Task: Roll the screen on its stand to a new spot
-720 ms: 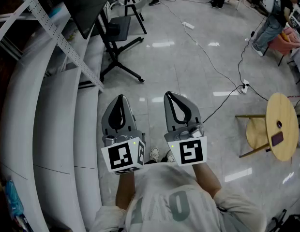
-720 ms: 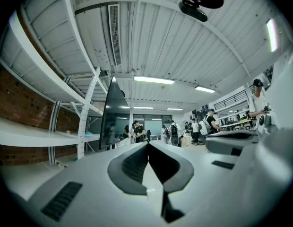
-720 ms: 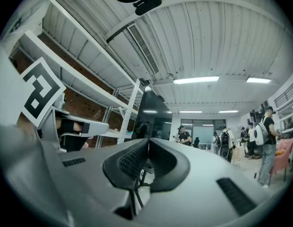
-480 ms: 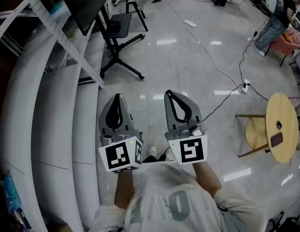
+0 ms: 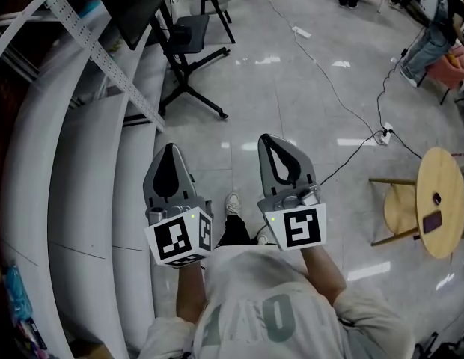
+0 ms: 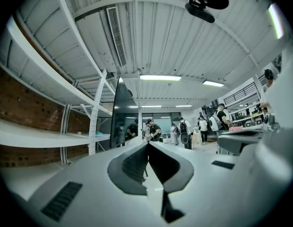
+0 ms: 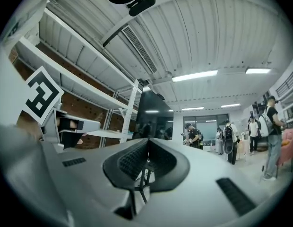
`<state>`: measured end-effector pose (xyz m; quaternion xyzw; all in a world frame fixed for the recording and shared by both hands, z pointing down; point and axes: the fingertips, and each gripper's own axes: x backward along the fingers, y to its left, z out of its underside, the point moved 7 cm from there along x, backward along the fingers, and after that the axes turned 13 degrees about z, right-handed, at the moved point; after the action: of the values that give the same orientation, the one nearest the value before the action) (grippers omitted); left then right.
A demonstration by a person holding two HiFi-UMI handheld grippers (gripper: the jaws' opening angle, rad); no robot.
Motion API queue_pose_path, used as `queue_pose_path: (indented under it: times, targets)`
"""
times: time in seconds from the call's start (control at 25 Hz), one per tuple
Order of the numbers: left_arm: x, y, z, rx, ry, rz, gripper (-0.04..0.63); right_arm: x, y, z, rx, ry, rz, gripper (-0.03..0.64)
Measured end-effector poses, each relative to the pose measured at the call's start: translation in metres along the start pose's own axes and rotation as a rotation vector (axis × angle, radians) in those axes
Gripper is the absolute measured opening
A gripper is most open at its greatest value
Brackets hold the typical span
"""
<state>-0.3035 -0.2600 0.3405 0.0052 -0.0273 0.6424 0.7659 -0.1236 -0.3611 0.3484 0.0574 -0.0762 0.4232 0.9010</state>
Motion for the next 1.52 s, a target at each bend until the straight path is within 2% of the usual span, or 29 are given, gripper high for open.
queue_pose_path:
  times: [0.2, 0.4, 0.76, 0.96, 1.16, 1.52]
  targets:
    - [-0.028, 0.03, 0.018, 0.009, -0.018, -0.02, 0.015, -0.039, 0.003, 0.021, 0.03, -0.011, 0.011, 0.021]
    - [-0.081, 0.09, 0.024, 0.026, -0.05, -0.04, 0.015, -0.112, 0.023, 0.032, 0.03, -0.039, -0.011, 0.021]
    - [-0.197, 0.222, -0.005, -0.02, -0.116, -0.04, 0.015, -0.294, 0.094, 0.022, 0.003, -0.121, -0.064, 0.021]
    - [-0.248, 0.284, -0.018, -0.046, -0.133, -0.034, 0.015, -0.37, 0.124, 0.018, 0.016, -0.154, -0.065, 0.021]
    - [-0.283, 0.312, -0.025, -0.05, -0.13, -0.047, 0.015, -0.421, 0.142, 0.02, -0.019, -0.166, -0.12, 0.021]
    - [-0.314, 0.321, -0.029, -0.033, -0.116, -0.096, 0.017, -0.47, 0.146, 0.025, -0.079, -0.153, -0.232, 0.021]
